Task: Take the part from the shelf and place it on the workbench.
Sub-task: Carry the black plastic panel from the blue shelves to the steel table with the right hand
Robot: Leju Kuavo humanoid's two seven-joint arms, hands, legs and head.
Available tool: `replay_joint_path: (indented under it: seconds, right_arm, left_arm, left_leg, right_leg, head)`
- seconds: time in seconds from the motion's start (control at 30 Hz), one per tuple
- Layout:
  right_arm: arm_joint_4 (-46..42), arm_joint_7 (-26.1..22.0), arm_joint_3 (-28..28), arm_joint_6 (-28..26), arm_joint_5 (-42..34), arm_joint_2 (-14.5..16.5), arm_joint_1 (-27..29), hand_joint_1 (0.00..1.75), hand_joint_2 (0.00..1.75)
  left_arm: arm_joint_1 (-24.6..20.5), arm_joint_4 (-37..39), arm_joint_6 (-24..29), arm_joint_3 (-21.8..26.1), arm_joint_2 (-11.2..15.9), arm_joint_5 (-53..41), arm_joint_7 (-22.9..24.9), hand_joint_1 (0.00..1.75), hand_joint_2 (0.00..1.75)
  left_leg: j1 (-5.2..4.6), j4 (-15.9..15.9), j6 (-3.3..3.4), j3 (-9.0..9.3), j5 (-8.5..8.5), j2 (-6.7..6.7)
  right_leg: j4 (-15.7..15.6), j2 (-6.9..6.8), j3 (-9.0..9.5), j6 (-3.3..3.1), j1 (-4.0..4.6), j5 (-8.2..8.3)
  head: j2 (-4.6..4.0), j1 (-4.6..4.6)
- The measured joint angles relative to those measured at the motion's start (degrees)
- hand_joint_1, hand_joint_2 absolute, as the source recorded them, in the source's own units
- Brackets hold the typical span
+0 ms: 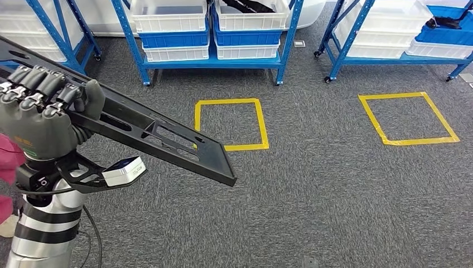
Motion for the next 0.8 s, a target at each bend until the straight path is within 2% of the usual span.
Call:
replay_joint_path:
  seconds: [0.03, 0.07, 0.1, 0.13, 0.17, 0.2, 0.23, 0.27, 0.3, 0.37, 0.4, 0.43, 0.47, 0.5, 0.53, 0.57, 0.6, 0.63, 0.67, 0.73, 0.77, 0.8]
  right_arm:
    - [0.00, 0.04, -0.07, 0.00, -0.09, -0.05, -0.06, 0.00, 0.00]
    - [0.00, 0.08, -0.13, 0.01, -0.20, -0.09, -0.15, 0.00, 0.00]
    - [0.00, 0.14, -0.17, 0.01, -0.30, -0.11, -0.23, 0.00, 0.00]
    - [0.00, 0.18, -0.22, 0.02, -0.39, -0.11, -0.29, 0.00, 0.00]
    - [0.00, 0.21, -0.28, 0.04, -0.48, -0.11, -0.32, 0.00, 0.00]
    - [0.01, 0.25, -0.37, 0.05, -0.55, -0.07, -0.29, 0.00, 0.00]
    - [0.01, 0.27, -0.47, 0.07, -0.61, -0.02, -0.29, 0.00, 0.00]
    - [0.02, 0.30, -0.57, 0.07, -0.68, 0.00, -0.28, 0.00, 0.00]
    - [0.02, 0.33, -0.67, 0.07, -0.72, 0.03, -0.26, 0.00, 0.00]
    - [0.02, 0.39, -0.80, 0.07, -0.78, 0.02, -0.25, 0.00, 0.00]
    - [0.02, 0.42, -0.84, 0.07, -0.78, 0.02, -0.24, 0.00, 0.00]
    - [0.02, 0.43, -0.86, 0.06, -0.78, 0.02, -0.23, 0.00, 0.00]
    - [0.02, 0.43, -0.89, 0.05, -0.81, 0.02, -0.22, 0.00, 0.00]
    - [0.02, 0.44, -0.92, 0.05, -0.85, 0.02, -0.19, 0.00, 0.00]
    - [0.02, 0.45, -0.95, 0.05, -0.89, 0.02, -0.17, 0.00, 0.00]
    - [0.02, 0.45, -0.97, 0.05, -0.93, 0.02, -0.16, 0.00, 0.00]
    - [0.02, 0.45, -0.99, 0.05, -0.96, 0.03, -0.13, 0.00, 0.00]
    - [0.02, 0.44, -1.01, 0.04, -0.99, 0.03, -0.11, 0.00, 0.00]
    - [0.02, 0.44, -1.02, 0.04, -1.02, 0.03, -0.08, 0.00, 0.00]
    - [0.02, 0.43, -1.08, 0.02, -1.08, 0.02, 0.03, 0.00, 0.00]
    - [0.03, 0.43, -1.11, 0.01, -1.10, 0.02, 0.09, 0.00, 0.00]
    - [0.03, 0.43, -1.13, 0.01, -1.11, 0.03, 0.14, 0.00, 0.00]
  left_arm:
    - [-0.04, 0.00, 0.00, -0.15, 0.07, 0.01, 0.03, 1.75, 1.75]
    - [-0.14, 0.00, 0.01, -0.25, 0.15, 0.05, 0.04, 1.75, 1.75]
    - [-0.28, 0.02, 0.01, -0.38, 0.24, 0.10, 0.04, 1.75, 1.75]
    - [-0.48, 0.05, 0.01, -0.57, 0.30, 0.16, 0.03, 1.75, 1.75]
    - [-0.71, 0.11, 0.01, -0.79, 0.34, 0.27, 0.02, 1.75, 1.75]
    - [-0.88, 0.23, 0.00, -1.01, 0.41, 0.40, 0.02, 1.75, 1.75]
    - [-1.05, 0.38, 0.00, -1.21, 0.52, 0.57, 0.02, 1.75, 1.75]
    - [-1.21, 0.54, -0.01, -1.36, 0.63, 0.73, 0.03, 1.75, 1.75]
    - [-1.36, 0.72, -0.01, -1.52, 0.73, 0.88, 0.04, 1.75, 1.75]
    - [-1.62, 1.03, -0.02, -1.86, 0.80, 1.09, 0.11, 1.75, 1.75]
    - [-1.68, 1.23, -0.02, -2.08, 0.84, 1.19, 0.18, 1.75, 1.75]
    - [-1.70, 1.42, -0.02, -2.29, 0.89, 1.27, 0.26, 1.75, 1.75]
    - [-1.74, 1.62, -0.02, -2.56, 0.92, 1.35, 0.35, 1.75, 1.75]
    - [-1.81, 1.78, -0.02, -2.83, 0.95, 1.43, 0.43, 1.75, 1.75]
    - [-1.94, 1.87, -0.02, -3.08, 0.96, 1.52, 0.50, 1.75, 1.75]
    - [-2.13, 1.92, -0.02, -3.32, 0.96, 1.63, 0.60, 1.75, 1.75]
    - [-2.30, 1.93, -0.01, -3.54, 0.97, 1.77, 0.69, 1.75, 1.75]
    - [-2.49, 1.94, 0.01, -3.73, 0.99, 1.87, 0.77, 1.75, 1.75]
    - [-2.62, 1.96, 0.02, -3.89, 1.03, 1.95, 0.83, 1.75, 1.75]
    - [-2.89, 2.04, 0.01, -4.17, 1.11, 1.98, 0.90, 1.75, 1.75]
    - [-3.02, 2.09, 0.00, -4.32, 1.13, 1.99, 0.93, 1.75, 1.75]
    - [-3.16, 2.15, -0.01, -4.46, 1.13, 1.99, 0.96, 1.75, 1.75]
  left_leg:
    - [-0.02, 0.03, -0.22, -0.89, 0.85, 0.00]
    - [-0.07, 0.06, -0.50, -1.58, 1.65, 0.00]
    - [-0.08, -0.15, -0.83, -1.91, 2.51, 0.05]
    - [-0.01, -0.47, -1.21, -1.99, 3.37, 0.12]
    - [0.07, -1.00, -1.64, -1.93, 4.29, 0.18]
    - [0.21, -1.62, -2.05, -1.89, 5.04, 0.21]
    - [0.31, -1.70, -2.37, -2.12, 4.74, 0.17]
    - [0.33, -0.88, -2.58, -2.52, 3.05, 0.11]
    - [0.36, 1.16, -2.70, -3.09, 0.16, 0.06]
    - [0.36, 8.35, -2.95, -4.23, -6.30, -0.05]
    - [0.37, 12.13, -3.11, -4.47, -7.83, -0.09]
    - [0.37, 14.85, -3.21, -4.22, -7.95, -0.12]
    - [0.37, 15.81, -3.24, -3.08, -6.91, -0.12]
    - [0.37, 14.53, -3.18, -0.87, -5.53, -0.12]
    - [0.37, 11.36, -3.04, 2.13, -5.04, -0.17]
    - [0.30, 7.11, -2.88, 5.53, -5.55, -0.23]
    - [0.16, 3.56, -2.65, 8.11, -6.58, -0.30]
    - [-0.04, 1.06, -2.32, 9.62, -7.64, -0.38]
    - [-0.32, -0.12, -1.92, 10.15, -7.95, -0.41]
    - [-0.42, -0.52, -0.81, 9.31, -6.78, -0.22]
    - [-0.36, -0.68, -0.24, 8.66, -5.99, -0.10]
    - [-0.21, -0.83, 0.21, 7.84, -5.19, 0.00]
  right_leg:
    - [-3.71, -0.01, 3.52, -0.06, 0.08, 0.29]
    - [-8.83, 0.00, 7.52, -0.47, 0.25, -0.52]
    - [-12.88, 0.02, 10.37, -0.95, 0.42, -1.57]
    - [-15.88, 0.09, 12.14, -1.42, 0.62, -2.55]
    - [-17.16, 0.17, 12.44, -1.76, 0.83, -2.72]
    - [-16.98, 0.20, 11.70, -2.07, 0.67, -1.98]
    - [-17.16, 0.21, 11.21, -2.53, 0.52, -1.26]
    - [-17.25, 0.14, 10.62, -3.10, 0.33, -0.42]
    - [-17.36, 0.06, 10.00, -3.53, 0.11, 0.47]
    - [-17.25, -0.04, 8.48, -4.11, 0.27, 2.07]
    - [-17.15, -0.06, 7.56, -4.15, 0.38, 2.84]
    - [-17.00, -0.07, 6.55, -4.15, 0.47, 3.55]
    - [-16.78, -0.07, 5.46, -4.06, 0.53, 4.22]
    - [-16.48, -0.06, 4.43, -3.90, 0.55, 4.79]
    - [-16.10, -0.04, 3.56, -3.71, 0.54, 5.27]
    - [-15.69, -0.01, 2.81, -3.44, 0.64, 5.68]
    - [-15.43, 0.01, 2.35, -3.09, 0.73, 6.05]
    - [-15.30, 0.01, 2.08, -2.71, 0.77, 6.45]
    - [-15.33, 0.01, 1.88, -2.30, 0.78, 6.93]
    - [-15.21, 0.02, 1.23, -1.60, 0.69, 7.25]
    - [-14.35, 0.06, 0.53, -1.56, 0.67, 6.22]
    - [-12.59, 0.10, -0.40, -1.66, 0.64, 4.33]
  head:
    - [0.00, 0.01]
    - [0.00, 0.01]
    - [0.00, -0.10]
    - [0.00, -0.09]
    - [0.00, -0.07]
    - [0.00, -0.08]
    - [0.00, -0.03]
    - [0.00, -0.11]
    - [0.00, -0.22]
    - [0.00, -0.31]
    - [0.00, -0.32]
    - [0.00, -0.32]
    - [0.00, -0.34]
    - [0.00, -0.34]
    - [0.00, -0.35]
    - [0.00, -0.35]
    - [0.00, -0.29]
    - [0.00, -0.28]
    - [0.00, -0.23]
    - [0.00, -0.26]
    - [0.00, -0.16]
    - [0.00, -0.08]
